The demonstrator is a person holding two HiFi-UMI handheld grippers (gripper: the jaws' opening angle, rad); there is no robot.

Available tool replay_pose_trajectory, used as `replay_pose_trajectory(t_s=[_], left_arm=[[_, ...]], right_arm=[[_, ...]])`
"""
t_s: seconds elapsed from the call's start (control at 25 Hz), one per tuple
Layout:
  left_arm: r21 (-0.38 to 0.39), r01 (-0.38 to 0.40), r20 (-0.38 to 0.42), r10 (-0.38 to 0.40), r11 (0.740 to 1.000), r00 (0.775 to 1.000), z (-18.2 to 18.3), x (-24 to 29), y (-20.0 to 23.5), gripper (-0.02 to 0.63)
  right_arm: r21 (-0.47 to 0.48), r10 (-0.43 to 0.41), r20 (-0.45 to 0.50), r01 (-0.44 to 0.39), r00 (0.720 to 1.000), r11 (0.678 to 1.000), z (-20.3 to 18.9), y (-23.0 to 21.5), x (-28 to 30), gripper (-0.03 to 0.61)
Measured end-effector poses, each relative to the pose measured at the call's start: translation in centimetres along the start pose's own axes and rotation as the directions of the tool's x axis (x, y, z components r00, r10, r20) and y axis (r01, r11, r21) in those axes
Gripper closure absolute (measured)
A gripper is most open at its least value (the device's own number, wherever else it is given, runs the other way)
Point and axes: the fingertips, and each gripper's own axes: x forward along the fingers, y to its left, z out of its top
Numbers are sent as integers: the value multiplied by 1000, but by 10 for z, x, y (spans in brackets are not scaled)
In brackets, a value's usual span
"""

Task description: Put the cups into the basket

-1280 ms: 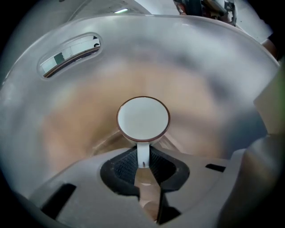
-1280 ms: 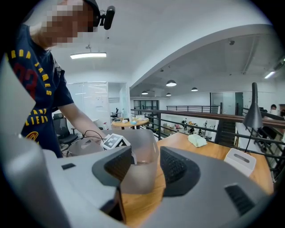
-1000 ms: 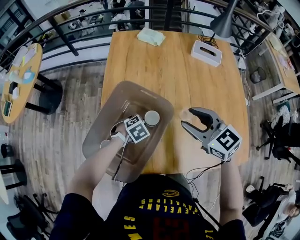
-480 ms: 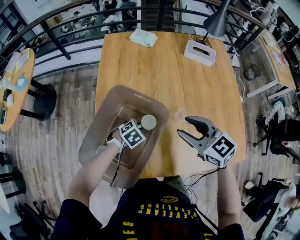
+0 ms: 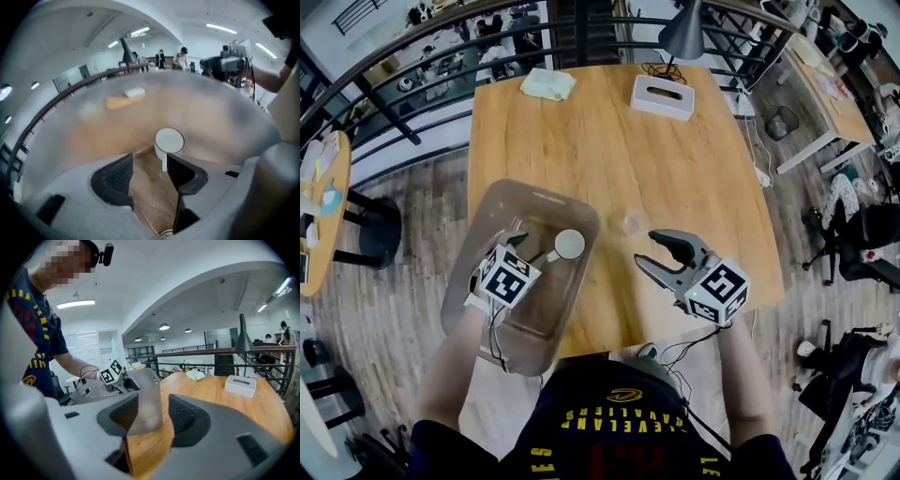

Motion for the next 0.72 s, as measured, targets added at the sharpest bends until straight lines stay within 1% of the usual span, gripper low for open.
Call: replay_pose_trajectory(t_s=[0.04,0.08,0.12,0.2,0.28,0.4,0.52,0.6,0.68,0.72], left_arm=[[0,-47,58,47,999,997,16,-19,6,390],[-3,-95,122,95,995,988,33,-39,12,390],[-12,-141,188,140,990,972,50,-58,17,390],[-38,-217,305,218,975,927,80,-92,19,391],[-62,-266,388,269,962,881,107,-120,10,391],[-72,-311,485,306,948,819,142,-154,-14,394],[-68,-339,562,316,938,764,173,-183,-43,399],[-69,-350,607,318,934,728,191,-203,-62,406],[-63,-361,643,314,930,698,205,-218,-83,411],[-59,-363,658,310,930,687,210,-223,-95,417]], right_arm=[[10,-14,15,14,1000,1000,0,-3,-4,373],[20,-30,31,29,999,999,0,-5,-8,373],[30,-44,46,43,998,999,-1,-7,-13,373],[45,-67,69,64,995,997,-2,-9,-25,373],[47,-80,85,76,993,996,-3,-10,-39,373],[44,-98,113,94,989,995,-1,-10,-62,373],[33,-126,145,122,981,992,4,-11,-89,373],[36,-161,170,157,972,987,9,-15,-108,373],[79,-220,194,208,956,975,8,-20,-127,373],[114,-254,203,235,946,965,5,-22,-138,373]])
